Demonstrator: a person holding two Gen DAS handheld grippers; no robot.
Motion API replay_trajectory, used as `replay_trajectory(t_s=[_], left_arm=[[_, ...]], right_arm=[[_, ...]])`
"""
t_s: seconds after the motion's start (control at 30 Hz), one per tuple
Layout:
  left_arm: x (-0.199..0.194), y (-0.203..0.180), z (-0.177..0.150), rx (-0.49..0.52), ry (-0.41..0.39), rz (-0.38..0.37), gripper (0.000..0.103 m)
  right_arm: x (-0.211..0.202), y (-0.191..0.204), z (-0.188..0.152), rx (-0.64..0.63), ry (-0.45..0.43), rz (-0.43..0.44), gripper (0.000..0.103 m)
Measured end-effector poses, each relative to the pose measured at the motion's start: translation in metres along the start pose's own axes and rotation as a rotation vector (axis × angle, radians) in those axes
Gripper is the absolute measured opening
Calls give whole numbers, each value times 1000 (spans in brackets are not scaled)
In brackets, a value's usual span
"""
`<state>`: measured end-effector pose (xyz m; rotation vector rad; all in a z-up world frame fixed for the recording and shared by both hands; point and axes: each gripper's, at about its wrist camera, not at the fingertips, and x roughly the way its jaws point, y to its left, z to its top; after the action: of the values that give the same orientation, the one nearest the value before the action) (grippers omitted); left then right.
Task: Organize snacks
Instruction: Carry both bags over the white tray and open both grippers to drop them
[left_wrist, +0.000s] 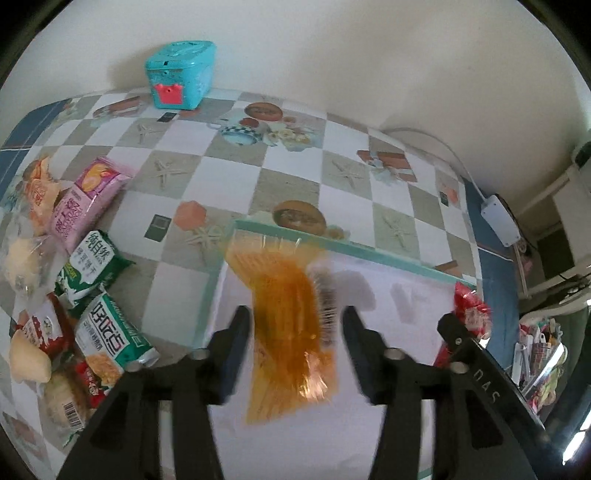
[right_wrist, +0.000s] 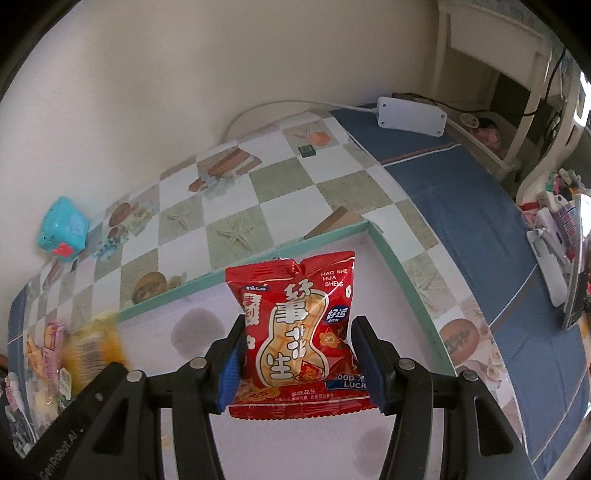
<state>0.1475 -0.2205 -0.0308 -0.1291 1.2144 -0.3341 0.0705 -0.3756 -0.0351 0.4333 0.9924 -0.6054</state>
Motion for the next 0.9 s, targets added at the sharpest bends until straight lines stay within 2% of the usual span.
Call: replay_trajectory(t_s=[0.07,0.1,0.23,0.3,0.37,0.5,0.57,0.9], left_arm=[[-4,0,-1,0,-7,-6,75],[-6,1,-2,0,-11,-9,76],[-19,10,-2,-16,-28,-2,79],[-28,20,-2,-37,-46,17,93],[-37,31,-3,-62,-67,34,97],[-55,57,-7,-110,-98,63,100],[-64,68,-10,-123,-107,73,101],[-125,105,-26,-148,-251,153,101]], right_arm=[[-3,0,1,-6,-4,-5,69],[-5,-1,1,-5,-8,-6,73],[-11,-2,1,1,-6,-13,73],[-14,0,0,-5,-4,-8,73],[-20,4,-2,-17,-10,5,79],[-38,15,-11,-40,-43,35,90],[-48,21,-16,-55,-63,47,102],[-88,52,-51,-138,-123,133,103]])
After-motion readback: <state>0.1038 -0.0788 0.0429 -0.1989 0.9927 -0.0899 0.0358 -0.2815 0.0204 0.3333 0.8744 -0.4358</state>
